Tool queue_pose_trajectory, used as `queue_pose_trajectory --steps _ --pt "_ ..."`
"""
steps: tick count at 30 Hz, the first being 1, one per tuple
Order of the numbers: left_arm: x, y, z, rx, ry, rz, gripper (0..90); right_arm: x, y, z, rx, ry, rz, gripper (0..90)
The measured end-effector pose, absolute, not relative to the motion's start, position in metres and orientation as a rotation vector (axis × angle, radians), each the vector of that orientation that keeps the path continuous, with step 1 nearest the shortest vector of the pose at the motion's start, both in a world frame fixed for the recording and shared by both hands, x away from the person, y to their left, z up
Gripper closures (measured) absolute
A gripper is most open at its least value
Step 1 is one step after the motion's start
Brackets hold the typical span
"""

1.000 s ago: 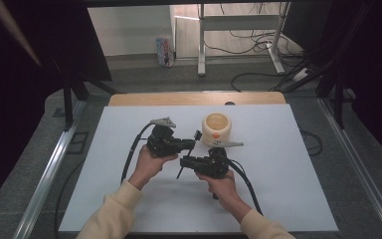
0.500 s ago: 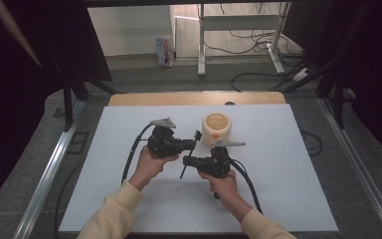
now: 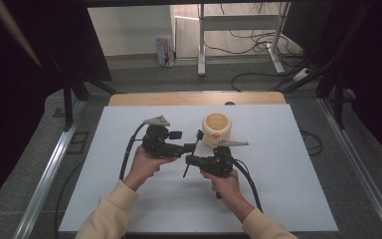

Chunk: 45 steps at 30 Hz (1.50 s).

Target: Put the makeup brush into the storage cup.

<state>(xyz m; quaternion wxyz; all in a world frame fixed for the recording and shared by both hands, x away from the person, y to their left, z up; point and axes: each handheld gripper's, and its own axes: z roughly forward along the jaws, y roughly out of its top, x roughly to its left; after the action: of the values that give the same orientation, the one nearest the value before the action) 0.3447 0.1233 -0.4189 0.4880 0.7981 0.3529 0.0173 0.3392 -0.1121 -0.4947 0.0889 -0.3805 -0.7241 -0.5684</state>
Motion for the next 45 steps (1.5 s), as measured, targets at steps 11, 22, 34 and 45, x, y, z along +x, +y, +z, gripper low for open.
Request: queue_pose_trajectory --steps 11,22,34,45 --pt "0.321 0.16 -0.424 1.936 0.931 0.127 8.7 0.338 -0.121 -0.49 -1.144 -2.16 -1.712 84.1" --pt "0.31 0.177 -0.434 1.929 0.994 0.174 8.5 0.337 -0.123 -0.49 -1.131 -2.167 -1.711 84.1" --pt "0.29 0.195 -0.453 1.95 1.048 0.205 8.3 0.336 -0.131 -0.483 -1.128 -2.165 -1.738 84.2" --pt "0.28 0.199 -0.466 1.985 1.085 0.237 7.6 0.337 -0.138 -0.478 -1.139 -2.158 -1.768 84.1"
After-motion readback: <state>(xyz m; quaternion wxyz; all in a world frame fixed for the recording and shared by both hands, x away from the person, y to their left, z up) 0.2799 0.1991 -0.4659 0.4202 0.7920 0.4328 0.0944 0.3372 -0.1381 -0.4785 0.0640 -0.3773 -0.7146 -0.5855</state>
